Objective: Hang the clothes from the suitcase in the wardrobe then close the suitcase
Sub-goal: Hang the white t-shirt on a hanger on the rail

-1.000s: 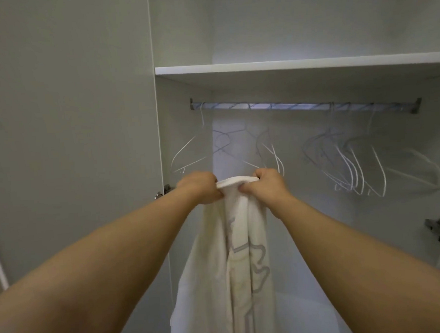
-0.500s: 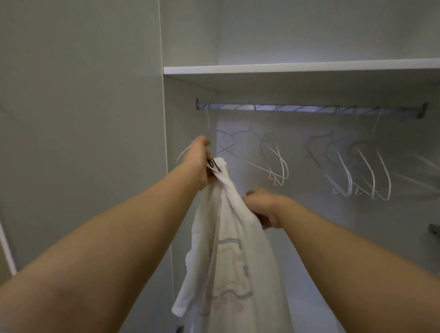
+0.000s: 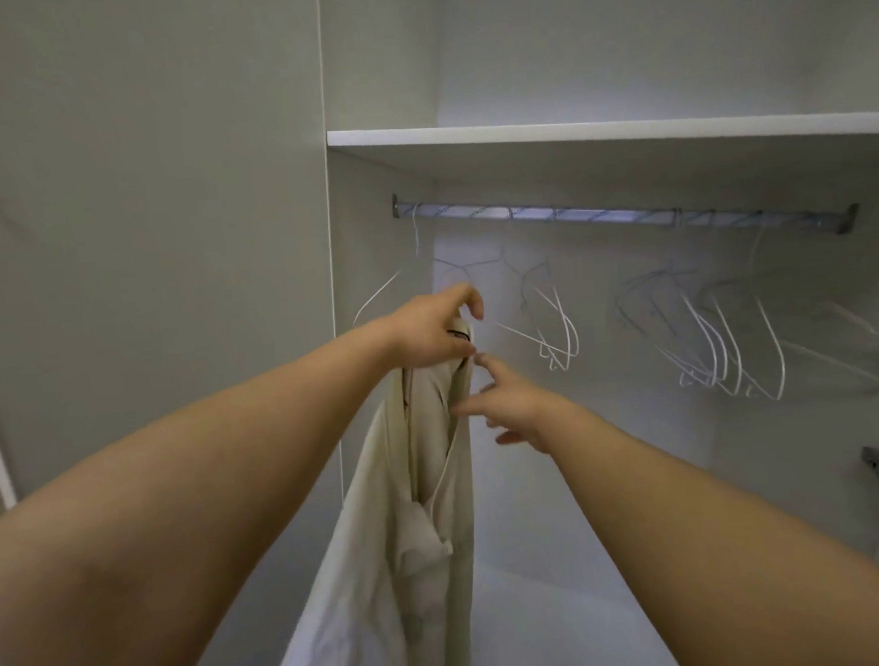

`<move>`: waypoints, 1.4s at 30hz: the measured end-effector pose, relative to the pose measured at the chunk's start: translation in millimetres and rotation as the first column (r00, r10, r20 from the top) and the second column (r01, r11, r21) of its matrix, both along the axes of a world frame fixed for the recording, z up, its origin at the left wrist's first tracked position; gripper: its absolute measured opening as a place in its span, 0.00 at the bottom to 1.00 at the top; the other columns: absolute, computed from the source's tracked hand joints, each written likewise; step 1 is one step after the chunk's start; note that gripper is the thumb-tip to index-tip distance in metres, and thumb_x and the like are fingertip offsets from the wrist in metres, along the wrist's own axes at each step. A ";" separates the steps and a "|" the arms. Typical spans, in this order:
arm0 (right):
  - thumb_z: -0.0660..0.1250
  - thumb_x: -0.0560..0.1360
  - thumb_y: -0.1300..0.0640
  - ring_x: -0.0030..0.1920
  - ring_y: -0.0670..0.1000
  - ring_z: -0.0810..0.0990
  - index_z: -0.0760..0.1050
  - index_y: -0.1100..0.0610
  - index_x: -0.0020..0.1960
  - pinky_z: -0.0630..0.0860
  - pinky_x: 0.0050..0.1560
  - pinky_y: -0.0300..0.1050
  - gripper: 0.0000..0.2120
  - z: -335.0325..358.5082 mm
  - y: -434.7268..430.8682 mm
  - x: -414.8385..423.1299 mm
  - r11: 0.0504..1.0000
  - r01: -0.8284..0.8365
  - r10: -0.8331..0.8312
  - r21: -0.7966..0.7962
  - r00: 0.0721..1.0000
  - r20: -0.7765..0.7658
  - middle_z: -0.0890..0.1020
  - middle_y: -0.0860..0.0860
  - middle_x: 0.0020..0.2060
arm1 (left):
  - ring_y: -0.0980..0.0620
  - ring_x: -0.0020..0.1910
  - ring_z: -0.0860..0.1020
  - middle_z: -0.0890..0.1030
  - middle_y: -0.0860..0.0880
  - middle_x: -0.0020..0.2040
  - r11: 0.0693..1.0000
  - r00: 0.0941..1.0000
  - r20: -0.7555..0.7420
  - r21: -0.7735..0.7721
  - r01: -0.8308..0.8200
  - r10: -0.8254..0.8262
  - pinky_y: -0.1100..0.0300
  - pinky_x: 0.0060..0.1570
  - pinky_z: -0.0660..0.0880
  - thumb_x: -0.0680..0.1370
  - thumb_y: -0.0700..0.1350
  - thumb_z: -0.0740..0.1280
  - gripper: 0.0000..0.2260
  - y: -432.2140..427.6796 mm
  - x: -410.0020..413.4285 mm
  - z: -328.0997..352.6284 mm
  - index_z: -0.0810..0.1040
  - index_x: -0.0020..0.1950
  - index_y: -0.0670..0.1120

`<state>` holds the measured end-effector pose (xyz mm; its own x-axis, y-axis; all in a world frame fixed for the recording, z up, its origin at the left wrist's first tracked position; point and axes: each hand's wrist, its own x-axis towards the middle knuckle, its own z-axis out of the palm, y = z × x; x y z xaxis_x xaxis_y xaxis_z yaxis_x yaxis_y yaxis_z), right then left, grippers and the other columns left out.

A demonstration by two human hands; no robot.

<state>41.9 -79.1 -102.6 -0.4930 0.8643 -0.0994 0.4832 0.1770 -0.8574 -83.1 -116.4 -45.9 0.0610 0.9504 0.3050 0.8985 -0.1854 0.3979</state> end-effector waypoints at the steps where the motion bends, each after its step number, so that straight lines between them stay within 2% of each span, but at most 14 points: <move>1: 0.65 0.75 0.61 0.53 0.50 0.74 0.60 0.49 0.72 0.71 0.47 0.41 0.28 3.0 -0.7 -2.9 0.999 -0.032 0.033 0.031 0.998 -0.048 0.73 0.54 0.61 | 0.51 0.43 0.70 0.70 0.54 0.41 0.999 0.999 -0.024 -0.022 0.035 -0.035 0.63 0.37 0.66 0.77 0.41 0.66 0.15 1.0 0.5 -2.9 0.68 0.63 0.47; 3: 0.63 0.75 0.66 0.42 0.45 0.73 0.70 0.53 0.59 0.67 0.38 0.36 0.15 7.5 -2.1 -7.8 0.996 -0.052 0.060 0.073 0.992 -0.108 0.76 0.51 0.46 | 0.52 0.43 0.71 0.73 0.52 0.43 0.997 0.997 -0.045 -0.043 0.061 -0.063 0.68 0.37 0.67 0.75 0.38 0.66 0.15 3.6 -1.6 -7.2 0.70 0.61 0.47; 5: 0.62 0.74 0.66 0.37 0.46 0.71 0.73 0.55 0.47 0.65 0.34 0.37 0.08 6.9 0.4 -11.6 0.994 0.009 0.007 0.112 0.990 -0.143 0.74 0.51 0.37 | 0.55 0.40 0.71 0.75 0.51 0.47 0.998 0.998 -0.018 -0.011 0.058 -0.058 0.70 0.39 0.67 0.74 0.37 0.67 0.15 4.8 -4.9 -9.4 0.72 0.59 0.46; 7: 0.63 0.74 0.65 0.33 0.48 0.69 0.72 0.54 0.37 0.64 0.33 0.39 0.09 2.7 9.3 -16.8 0.976 0.120 -0.087 0.180 0.979 -0.183 0.71 0.50 0.31 | 0.54 0.41 0.72 0.77 0.49 0.49 0.999 1.000 -0.010 0.046 0.022 -0.022 0.71 0.38 0.66 0.74 0.37 0.68 0.13 6.7 -10.1 -12.7 0.75 0.58 0.44; 9: 0.65 0.74 0.62 0.36 0.51 0.71 0.70 0.51 0.32 0.66 0.36 0.41 0.13 1.5 17.3 -20.1 0.941 0.227 -0.171 0.252 0.960 -0.223 0.71 0.49 0.30 | 0.51 0.46 0.75 0.80 0.46 0.51 0.995 0.997 -0.053 0.088 -0.056 0.061 0.65 0.40 0.68 0.74 0.38 0.68 0.11 10.5 -15.8 -18.8 0.77 0.56 0.43; 12: 0.63 0.74 0.63 0.42 0.52 0.72 0.68 0.51 0.31 0.67 0.41 0.41 0.15 6.4 25.7 -20.8 0.893 0.315 -0.228 0.322 0.933 -0.280 0.72 0.47 0.31 | 0.45 0.53 0.76 0.79 0.44 0.53 0.964 0.969 -0.078 0.149 -0.221 0.235 0.57 0.47 0.72 0.75 0.38 0.64 0.07 18.8 -28.0 -33.8 0.77 0.51 0.44; 16: 0.61 0.75 0.64 0.44 0.52 0.72 0.68 0.50 0.32 0.67 0.42 0.40 0.15 11.4 29.2 -12.6 0.858 0.378 -0.273 0.348 0.909 -0.315 0.74 0.50 0.37 | 0.41 0.51 0.76 0.74 0.42 0.55 0.906 0.917 -0.008 0.158 -0.393 0.399 0.52 0.48 0.76 0.79 0.40 0.61 0.06 19.2 -37.9 -46.7 0.75 0.53 0.43; 21: 0.58 0.74 0.66 0.44 0.52 0.72 0.72 0.55 0.42 0.65 0.42 0.40 0.09 14.8 28.4 0.1 0.832 0.418 -0.307 0.365 0.895 -0.324 0.75 0.50 0.37 | 0.41 0.44 0.78 0.77 0.40 0.54 0.871 0.871 -0.057 -0.024 -0.490 0.489 0.51 0.47 0.79 0.79 0.38 0.57 0.10 25.0 -43.1 -51.5 0.75 0.55 0.40; 26: 0.59 0.73 0.65 0.43 0.53 0.72 0.69 0.52 0.34 0.67 0.44 0.42 0.12 12.6 35.3 23.0 0.816 0.495 -0.386 0.299 0.852 -0.355 0.72 0.46 0.32 | 0.35 0.52 0.78 0.75 0.36 0.58 0.800 0.803 0.097 -0.216 -0.560 0.589 0.47 0.43 0.80 0.77 0.35 0.56 0.13 29.2 -54.0 -61.2 0.74 0.60 0.38; 31: 0.58 0.75 0.64 0.43 0.53 0.70 0.65 0.51 0.33 0.65 0.40 0.41 0.14 12.1 35.4 40.1 0.743 0.625 -0.511 0.239 0.761 -0.400 0.70 0.46 0.32 | 0.37 0.62 0.73 0.74 0.38 0.63 0.775 0.758 0.165 -0.165 -0.610 0.631 0.46 0.59 0.73 0.78 0.37 0.56 0.16 40.2 -48.6 -62.9 0.69 0.65 0.40; 33: 0.57 0.76 0.64 0.43 0.53 0.69 0.63 0.52 0.32 0.63 0.41 0.42 0.15 14.1 36.6 48.6 0.702 0.668 -0.549 0.247 0.729 -0.410 0.68 0.47 0.31 | 0.36 0.62 0.73 0.72 0.36 0.64 0.755 0.702 0.282 -0.188 -0.628 0.654 0.45 0.60 0.73 0.80 0.38 0.54 0.17 40.4 -52.2 -63.3 0.66 0.69 0.39; 36: 0.57 0.76 0.63 0.43 0.52 0.69 0.63 0.51 0.33 0.64 0.40 0.43 0.15 13.8 36.9 50.1 0.711 0.655 -0.517 0.254 0.733 -0.442 0.68 0.47 0.31 | 0.38 0.59 0.75 0.69 0.37 0.66 0.853 0.589 0.618 -0.356 -0.382 0.522 0.43 0.51 0.75 0.82 0.44 0.55 0.18 31.8 -43.9 -61.1 0.61 0.72 0.43; 39: 0.57 0.76 0.65 0.43 0.52 0.71 0.71 0.54 0.41 0.67 0.41 0.42 0.09 16.2 29.8 33.5 0.783 0.553 -0.396 0.284 0.796 -0.457 0.71 0.48 0.34 | 0.40 0.67 0.69 0.65 0.42 0.70 0.916 0.735 0.613 -0.399 -0.028 0.290 0.42 0.58 0.71 0.79 0.46 0.65 0.23 26.0 -17.3 -64.2 0.60 0.71 0.51; 42: 0.57 0.76 0.67 0.46 0.50 0.73 0.77 0.57 0.51 0.68 0.47 0.40 0.12 19.8 21.3 18.6 0.821 0.458 -0.287 0.340 0.847 -0.448 0.76 0.50 0.42 | 0.42 0.69 0.66 0.64 0.47 0.72 0.871 0.839 0.533 -0.458 0.176 0.111 0.43 0.63 0.66 0.76 0.45 0.69 0.29 28.4 9.8 -70.6 0.59 0.72 0.57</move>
<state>60.4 -57.8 -82.8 -0.0486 0.9004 0.4323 0.2588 0.4294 -0.8652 -73.3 -88.0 -116.5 0.0613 0.9806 -0.1861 0.5159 0.1285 0.8470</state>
